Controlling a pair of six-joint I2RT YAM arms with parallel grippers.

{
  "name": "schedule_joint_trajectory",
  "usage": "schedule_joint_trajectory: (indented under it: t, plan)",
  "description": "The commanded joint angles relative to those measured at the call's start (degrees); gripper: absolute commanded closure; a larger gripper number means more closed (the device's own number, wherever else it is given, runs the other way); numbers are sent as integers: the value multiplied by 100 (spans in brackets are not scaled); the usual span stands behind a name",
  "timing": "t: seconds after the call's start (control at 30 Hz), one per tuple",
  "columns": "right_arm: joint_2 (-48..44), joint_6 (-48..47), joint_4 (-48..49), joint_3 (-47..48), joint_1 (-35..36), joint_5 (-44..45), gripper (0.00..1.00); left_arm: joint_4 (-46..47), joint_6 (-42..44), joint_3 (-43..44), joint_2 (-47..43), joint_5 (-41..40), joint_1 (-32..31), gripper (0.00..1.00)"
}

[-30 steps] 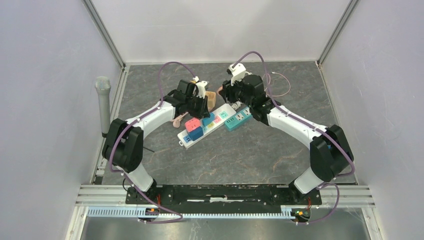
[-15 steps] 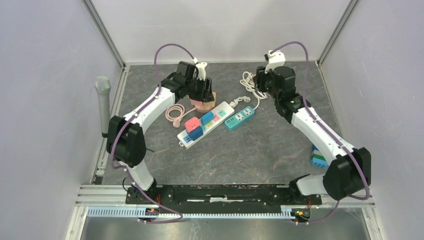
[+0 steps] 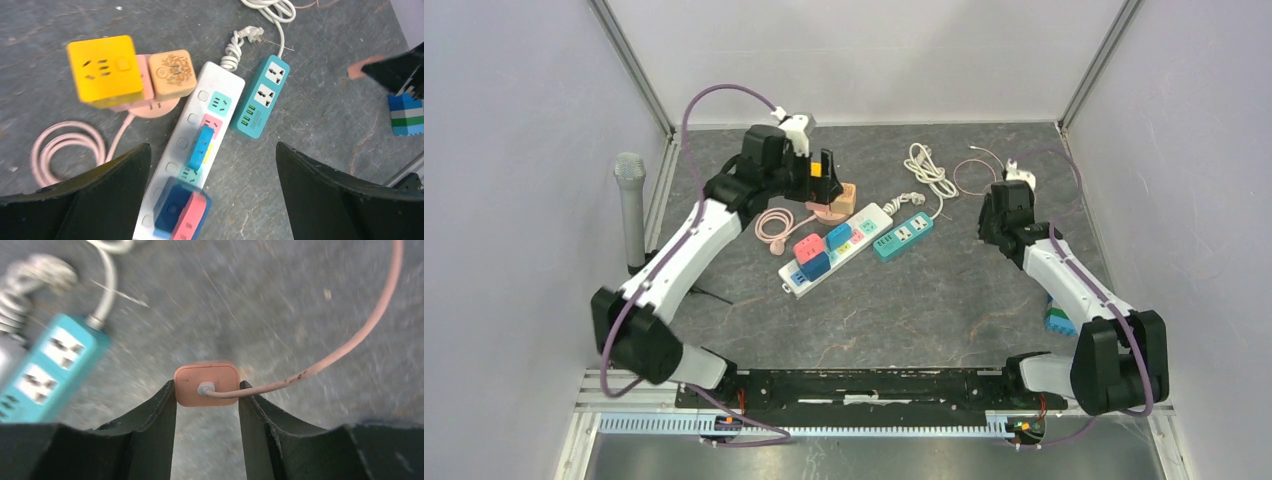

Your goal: Pull the plug off the socket

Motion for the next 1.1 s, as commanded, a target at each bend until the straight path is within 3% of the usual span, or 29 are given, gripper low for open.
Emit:
schedule_joint_trajectory:
  t: [0.0,0.2,0.47,0.7,0.93,1.07]
  plan:
    - [-103,465,-431,-374,-271,-182,97,111,-235,-465,-988,-926,14,0]
    - [106,405,-503,-705,-422,-410,94,245,-537,-1172,-1881,-1697,23,0]
    - [59,441,-366,-1280,-436,-276,87,103,-860,-1647,-2434,-2218,31,0]
    - [53,443,-223,-1374,-432,-98,52,103,-788,-1689,-2626,-2747,38,0]
    - [-58,190,-209,-1095,-432,11,25,103,-805,-1691,-2594,-2595,40,0]
    - [-153,-4,-249,-901,-431,28,15,102,-831,-1719,-2632,-2518,39,0]
